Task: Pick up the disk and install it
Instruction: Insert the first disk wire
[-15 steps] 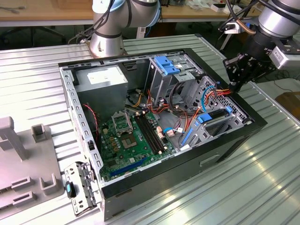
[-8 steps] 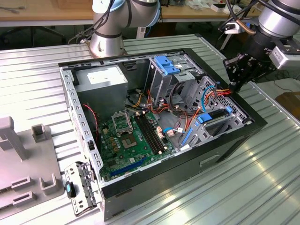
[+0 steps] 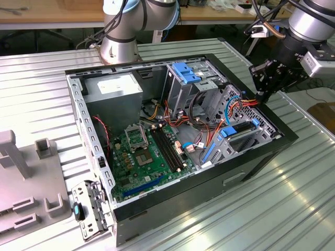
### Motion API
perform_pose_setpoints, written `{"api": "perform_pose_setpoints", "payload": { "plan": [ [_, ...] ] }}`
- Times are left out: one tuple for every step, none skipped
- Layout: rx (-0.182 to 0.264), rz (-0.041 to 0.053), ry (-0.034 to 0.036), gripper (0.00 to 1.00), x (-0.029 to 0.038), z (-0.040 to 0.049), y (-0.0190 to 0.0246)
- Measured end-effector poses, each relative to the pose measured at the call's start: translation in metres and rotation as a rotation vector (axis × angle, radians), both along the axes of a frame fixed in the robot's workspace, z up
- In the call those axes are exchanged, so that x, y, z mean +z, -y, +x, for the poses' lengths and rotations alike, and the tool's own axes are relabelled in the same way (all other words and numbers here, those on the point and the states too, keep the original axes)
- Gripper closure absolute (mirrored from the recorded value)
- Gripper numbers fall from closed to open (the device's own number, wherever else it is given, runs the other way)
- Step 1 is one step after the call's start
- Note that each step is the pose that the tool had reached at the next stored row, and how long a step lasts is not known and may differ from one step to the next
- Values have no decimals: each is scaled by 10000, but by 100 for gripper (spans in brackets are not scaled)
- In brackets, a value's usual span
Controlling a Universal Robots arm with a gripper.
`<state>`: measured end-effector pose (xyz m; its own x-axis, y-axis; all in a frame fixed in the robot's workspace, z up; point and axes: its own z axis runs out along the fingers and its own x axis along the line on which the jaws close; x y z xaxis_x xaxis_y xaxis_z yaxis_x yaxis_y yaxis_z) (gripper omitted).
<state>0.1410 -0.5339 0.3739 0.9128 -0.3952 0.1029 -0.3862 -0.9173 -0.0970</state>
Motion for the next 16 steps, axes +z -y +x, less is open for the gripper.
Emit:
{"api": "perform_pose_setpoints", "payload": {
  "plan": [
    [-3, 0, 0, 83, 0, 0, 0],
    [-6, 1, 0, 83, 0, 0, 0],
    [-11, 0, 0, 83, 0, 0, 0],
    [-14, 0, 0, 83, 0, 0, 0],
    [-19, 0, 0, 83, -1, 0, 0],
    [-21, 1, 0, 83, -1, 0, 0],
    [-23, 1, 0, 83, -1, 0, 0],
    [-24, 2, 0, 83, -1, 0, 0],
    [-27, 4, 0, 83, -1, 0, 0],
    [-31, 7, 0, 83, -1, 0, 0],
    [-35, 8, -1, 83, 0, 0, 0],
    [-38, 9, -1, 83, 0, 0, 0],
    [-43, 10, -2, 83, 0, 0, 0],
    [-63, 11, -3, 83, 0, 0, 0],
    [-88, 11, -2, 83, 0, 0, 0],
    [-101, 11, -2, 83, -1, 0, 0]
  ]
}}
